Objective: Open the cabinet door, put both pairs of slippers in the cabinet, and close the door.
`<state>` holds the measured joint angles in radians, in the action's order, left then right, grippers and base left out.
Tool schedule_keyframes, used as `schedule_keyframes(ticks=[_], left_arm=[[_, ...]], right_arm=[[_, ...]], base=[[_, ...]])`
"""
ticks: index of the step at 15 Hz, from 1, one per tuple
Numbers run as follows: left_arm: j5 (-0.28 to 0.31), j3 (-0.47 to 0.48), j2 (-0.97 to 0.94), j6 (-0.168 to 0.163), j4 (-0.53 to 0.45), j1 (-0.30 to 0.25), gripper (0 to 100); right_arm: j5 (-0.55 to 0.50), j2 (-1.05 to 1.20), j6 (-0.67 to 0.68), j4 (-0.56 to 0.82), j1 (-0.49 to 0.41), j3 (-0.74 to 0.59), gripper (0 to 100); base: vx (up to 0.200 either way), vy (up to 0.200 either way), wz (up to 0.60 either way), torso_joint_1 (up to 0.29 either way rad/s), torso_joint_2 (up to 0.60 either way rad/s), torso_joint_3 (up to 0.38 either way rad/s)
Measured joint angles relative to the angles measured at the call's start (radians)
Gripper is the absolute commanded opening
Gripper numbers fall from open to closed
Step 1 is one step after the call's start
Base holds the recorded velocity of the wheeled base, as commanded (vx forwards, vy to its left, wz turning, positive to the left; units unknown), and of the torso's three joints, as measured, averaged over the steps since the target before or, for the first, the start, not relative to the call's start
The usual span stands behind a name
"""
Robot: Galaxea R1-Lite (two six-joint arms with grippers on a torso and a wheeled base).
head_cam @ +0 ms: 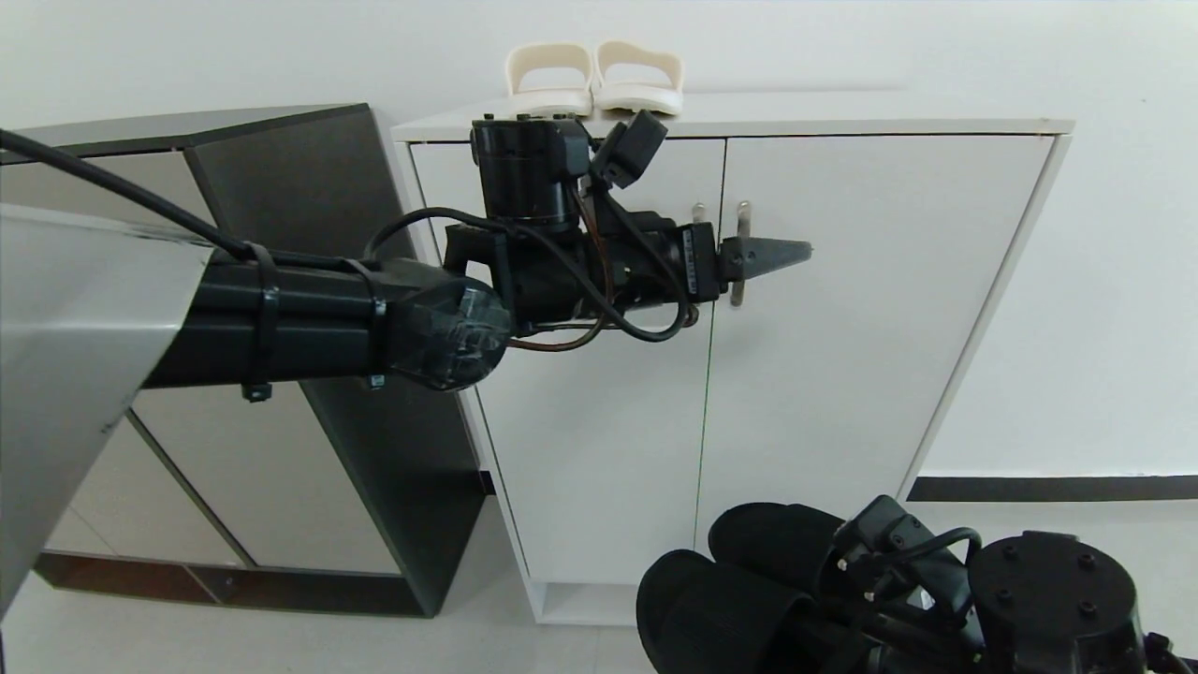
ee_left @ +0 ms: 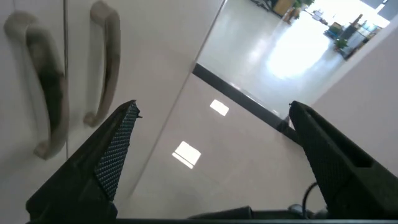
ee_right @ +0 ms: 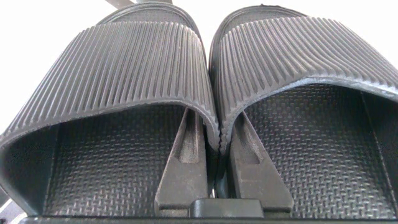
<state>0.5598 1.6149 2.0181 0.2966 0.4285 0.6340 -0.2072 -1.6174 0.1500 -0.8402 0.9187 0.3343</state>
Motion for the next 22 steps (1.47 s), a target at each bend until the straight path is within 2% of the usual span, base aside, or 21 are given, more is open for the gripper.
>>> schedule_keyframes(ticks=[1,4,17,18,22], left_arm=[[-0.028,0.023,0.013,-0.010,-0.003,0.006,100],[-0.095,0.078,0.048,-0.013,-0.006,0.011,100],[-0.103,0.150,0.106,-0.023,-0.044,0.020,100],[-0.104,0.155,0.109,-0.023,-0.043,0.023,0],[-0.100,0.163,0.118,-0.021,-0.043,0.034,0]], right_arm=[[0.000,0.000,0.000,0.000,0.000,0.000,0],[0.000,0.000,0.000,0.000,0.000,0.000,0],[0.000,-0.002,0.000,0.000,0.001,-0.001,0],[0.000,-0.002,0.000,0.000,0.000,-0.001,0],[0.013,-0.002,0.000,0.000,0.001,-0.006,0]], base=[[0.000,0.000,0.00,0.000,0.00,0.000],[0.000,0.000,0.00,0.000,0.00,0.000],[0.000,0.000,0.00,0.000,0.00,0.000],[0.000,0.000,0.00,0.000,0.00,0.000],[0.000,0.000,0.00,0.000,0.00,0.000]])
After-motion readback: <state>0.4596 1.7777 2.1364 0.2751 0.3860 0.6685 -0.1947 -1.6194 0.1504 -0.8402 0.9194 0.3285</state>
